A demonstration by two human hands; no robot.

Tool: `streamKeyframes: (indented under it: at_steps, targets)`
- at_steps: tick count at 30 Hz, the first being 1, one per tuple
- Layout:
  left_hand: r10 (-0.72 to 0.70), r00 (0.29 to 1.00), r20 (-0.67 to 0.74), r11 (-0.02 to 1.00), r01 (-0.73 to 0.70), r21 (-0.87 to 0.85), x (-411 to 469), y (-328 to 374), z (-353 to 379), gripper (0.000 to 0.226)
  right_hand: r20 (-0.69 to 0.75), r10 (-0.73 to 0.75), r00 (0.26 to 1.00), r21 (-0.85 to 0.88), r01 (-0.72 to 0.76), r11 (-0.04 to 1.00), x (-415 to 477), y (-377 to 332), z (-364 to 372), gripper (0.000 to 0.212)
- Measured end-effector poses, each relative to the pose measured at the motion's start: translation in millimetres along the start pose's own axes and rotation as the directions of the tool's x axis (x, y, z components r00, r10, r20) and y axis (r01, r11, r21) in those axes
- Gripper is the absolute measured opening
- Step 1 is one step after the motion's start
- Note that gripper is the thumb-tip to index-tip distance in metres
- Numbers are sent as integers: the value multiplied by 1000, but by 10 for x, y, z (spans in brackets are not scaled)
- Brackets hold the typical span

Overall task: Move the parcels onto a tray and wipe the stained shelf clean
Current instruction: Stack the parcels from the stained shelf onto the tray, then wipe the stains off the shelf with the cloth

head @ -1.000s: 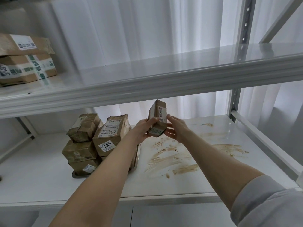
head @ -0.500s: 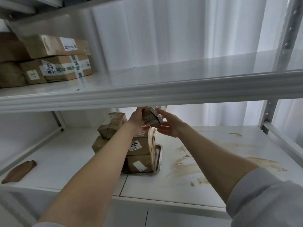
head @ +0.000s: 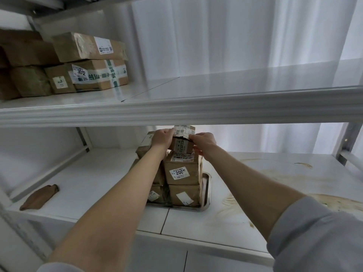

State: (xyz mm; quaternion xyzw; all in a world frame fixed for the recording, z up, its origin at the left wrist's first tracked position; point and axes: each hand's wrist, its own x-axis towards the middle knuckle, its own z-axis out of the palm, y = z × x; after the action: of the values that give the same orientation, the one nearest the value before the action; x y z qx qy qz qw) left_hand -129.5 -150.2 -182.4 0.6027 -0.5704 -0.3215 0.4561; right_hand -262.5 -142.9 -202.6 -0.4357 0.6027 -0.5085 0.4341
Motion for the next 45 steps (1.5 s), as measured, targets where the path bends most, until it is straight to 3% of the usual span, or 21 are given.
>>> streamKeyframes:
  at_steps: [6, 10, 21, 25, 30, 34, 37, 43, 45]
  targets:
    - [8, 999, 35, 999, -10, 48, 3, -82, 49, 17, -96, -46, 994, -119, 35, 992, 8, 38, 47, 17]
    - [41, 999, 31, 996, -43, 81, -46, -39, 68, 45, -170, -76, 982, -171, 47, 984, -40, 46, 52, 28]
    - [109, 993, 40, 973, -115, 199, -90, -74, 36, 47, -207, -89, 974, -149, 58, 987, -144, 109, 71, 41]
    - [178, 983, -44, 965, -166, 204, -161, -116, 10, 42, -239, -85, 967, -123, 56, 991, -217, 173, -3, 40]
    - [234, 954, -187, 971, -221, 87, -361, -203, 13, 30, -267, -34, 963, -129, -1, 992, -353, 386, -144, 40]
    - [183, 973, -139, 983, -183, 18, -581, -295, 59, 24, -232, 38, 972, -171, -80, 982, -508, 575, -214, 24]
    - [125, 990, -65, 992, -125, 6, -812, -350, 59, 33, -205, 90, 975, -220, -136, 966, -670, 670, -160, 37]
    - [-47, 994, 94, 962, 19, 272, -1138, -645, -105, 27, -141, 93, 986, -186, -118, 975, -1018, 857, 25, 6]
    - [-75, 992, 106, 944, 36, 328, -1219, -722, -224, 30, -142, 67, 988, -147, -88, 985, -1085, 881, 92, 19]
